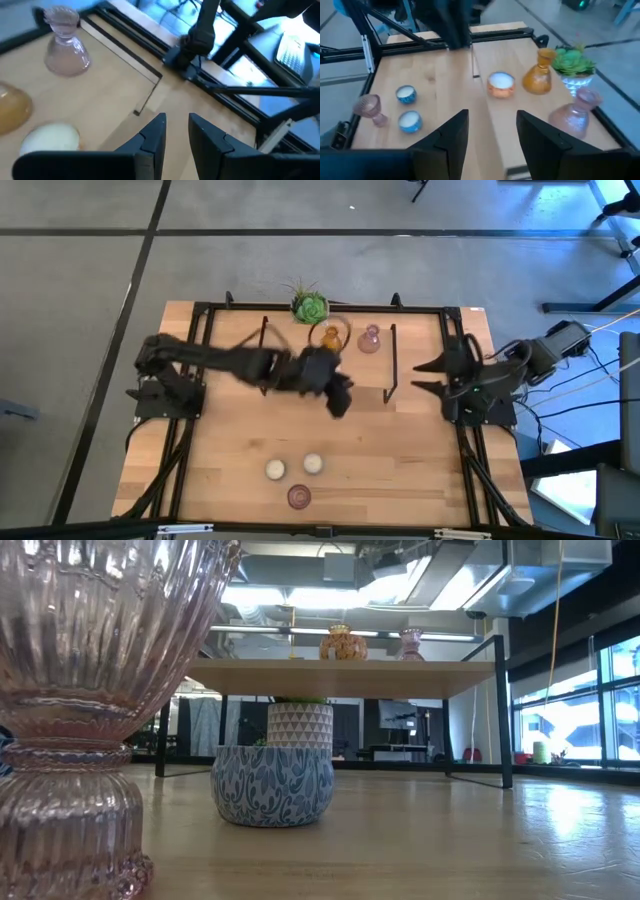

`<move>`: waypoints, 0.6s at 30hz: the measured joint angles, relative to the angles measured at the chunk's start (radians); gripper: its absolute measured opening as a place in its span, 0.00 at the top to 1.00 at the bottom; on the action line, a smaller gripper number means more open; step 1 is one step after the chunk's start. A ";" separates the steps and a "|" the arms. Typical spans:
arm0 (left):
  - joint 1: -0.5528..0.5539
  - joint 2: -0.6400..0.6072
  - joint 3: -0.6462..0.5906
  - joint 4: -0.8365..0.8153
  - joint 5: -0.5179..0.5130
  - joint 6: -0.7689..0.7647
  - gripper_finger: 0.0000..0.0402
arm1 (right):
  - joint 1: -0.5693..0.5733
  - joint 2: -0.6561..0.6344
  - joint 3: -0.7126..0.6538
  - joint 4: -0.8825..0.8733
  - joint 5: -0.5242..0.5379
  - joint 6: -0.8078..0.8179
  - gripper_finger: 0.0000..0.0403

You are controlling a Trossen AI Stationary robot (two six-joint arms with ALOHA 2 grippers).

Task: Pick & Place candle stick holders
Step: Put the right blue candle on the shelf aligned with the violet candle holder

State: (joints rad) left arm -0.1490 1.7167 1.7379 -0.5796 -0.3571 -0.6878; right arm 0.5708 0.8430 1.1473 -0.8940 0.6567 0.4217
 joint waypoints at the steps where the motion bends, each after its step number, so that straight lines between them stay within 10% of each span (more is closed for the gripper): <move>1: 0.043 0.000 -0.004 0.010 0.051 0.020 0.81 | -0.011 -0.037 -0.034 0.014 -0.006 -0.015 0.58; 9: 0.264 -0.056 -0.001 -0.108 0.216 0.174 0.81 | -0.134 -0.255 -0.273 0.253 -0.130 -0.097 0.58; 18: 0.409 -0.099 0.001 -0.179 0.329 0.230 0.81 | -0.268 -0.226 -0.286 0.348 -0.182 -0.169 0.58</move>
State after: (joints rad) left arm 0.2604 1.6176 1.7390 -0.7586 -0.0277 -0.4582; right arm 0.3028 0.6172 0.8612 -0.5458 0.4751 0.2527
